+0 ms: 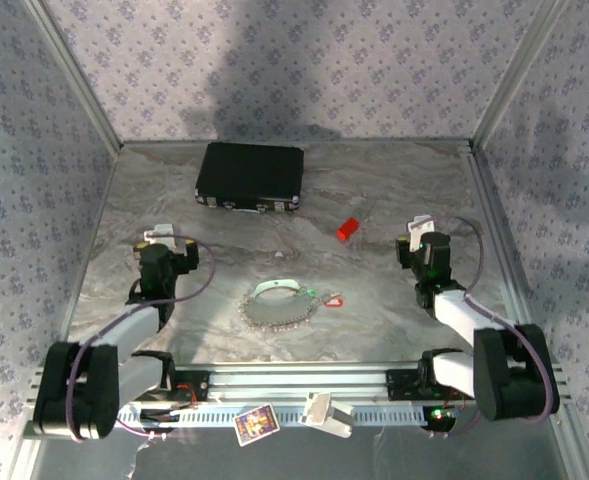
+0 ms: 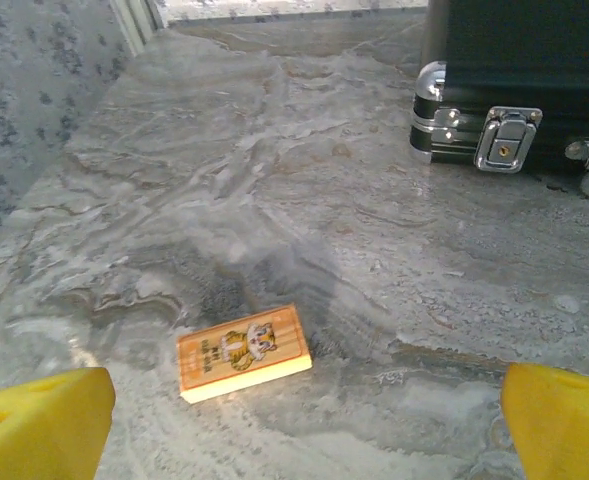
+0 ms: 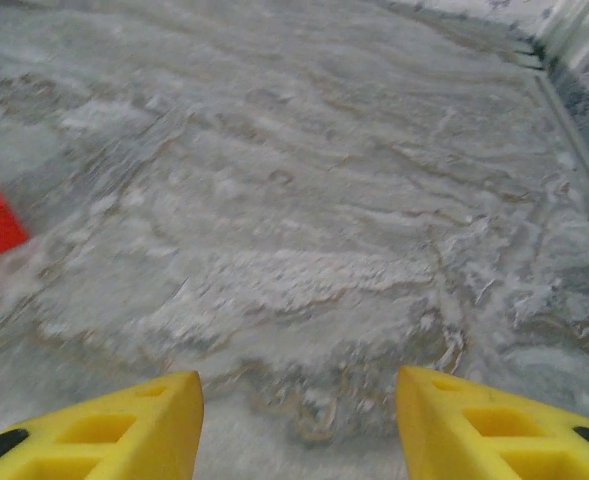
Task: Put the keys on the keyring
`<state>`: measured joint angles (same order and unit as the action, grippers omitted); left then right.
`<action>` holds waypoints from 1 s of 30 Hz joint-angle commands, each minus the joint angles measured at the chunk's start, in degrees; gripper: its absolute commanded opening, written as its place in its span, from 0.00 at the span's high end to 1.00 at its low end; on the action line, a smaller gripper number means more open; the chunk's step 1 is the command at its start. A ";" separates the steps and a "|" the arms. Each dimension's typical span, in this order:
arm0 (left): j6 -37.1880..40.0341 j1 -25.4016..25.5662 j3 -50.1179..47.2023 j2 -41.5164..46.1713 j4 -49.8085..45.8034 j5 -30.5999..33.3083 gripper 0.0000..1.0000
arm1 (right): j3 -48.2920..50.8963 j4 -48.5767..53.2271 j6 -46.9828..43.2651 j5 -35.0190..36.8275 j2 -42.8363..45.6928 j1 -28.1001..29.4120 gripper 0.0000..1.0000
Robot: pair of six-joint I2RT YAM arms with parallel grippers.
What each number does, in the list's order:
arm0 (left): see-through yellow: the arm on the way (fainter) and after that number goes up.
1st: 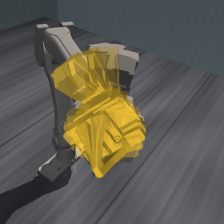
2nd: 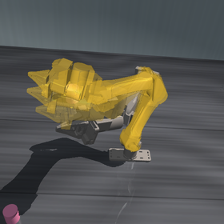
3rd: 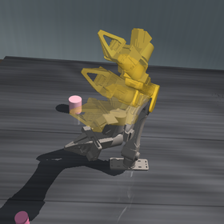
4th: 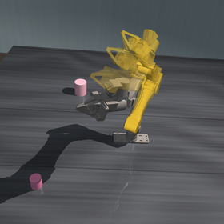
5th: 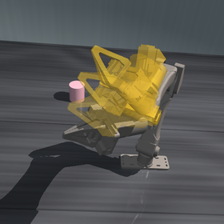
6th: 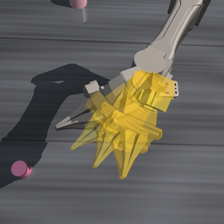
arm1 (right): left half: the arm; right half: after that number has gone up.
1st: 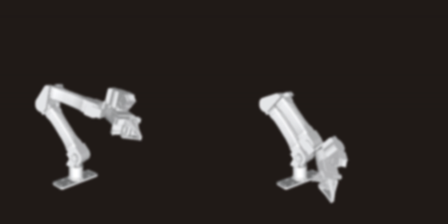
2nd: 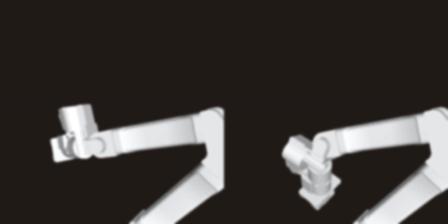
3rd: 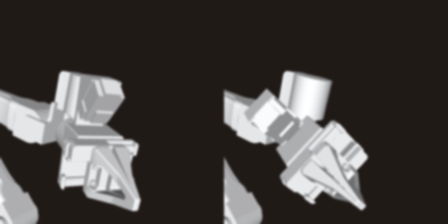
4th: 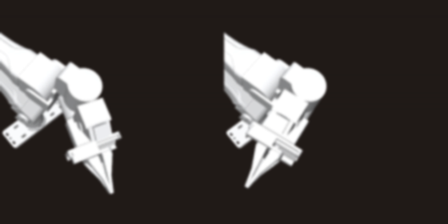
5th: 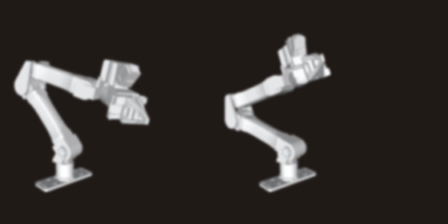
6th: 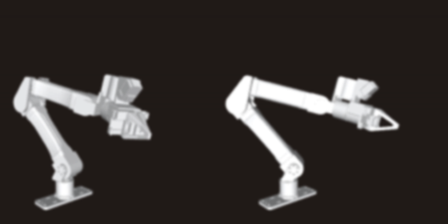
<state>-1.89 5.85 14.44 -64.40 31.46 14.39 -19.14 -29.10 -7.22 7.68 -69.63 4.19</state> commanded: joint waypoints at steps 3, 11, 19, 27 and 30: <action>2.87 -1.81 -1.40 -8.64 20.90 -6.50 0.02 | 1.97 -22.88 1.50 -5.04 -13.13 -2.55 0.48; 3.11 -4.12 2.63 -22.91 26.26 -10.20 0.02 | -3.57 -16.61 5.29 -8.73 -17.66 -6.49 0.38; -1.03 -5.50 8.42 -23.50 16.80 -3.97 0.00 | -3.52 -16.77 5.35 -6.51 -17.52 -5.99 0.01; -0.42 -5.58 8.87 -23.52 16.00 -5.87 0.00 | -4.26 -15.66 5.12 -7.06 -17.83 -6.02 0.01; -0.45 -5.63 8.85 -23.51 16.00 -5.85 0.00 | -3.43 -17.03 4.97 -5.91 -17.50 -5.52 0.01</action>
<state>-2.00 0.36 22.48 -88.51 47.64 9.47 -22.04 -45.25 -2.76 1.08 -86.98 -1.52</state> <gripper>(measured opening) 0.997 0.991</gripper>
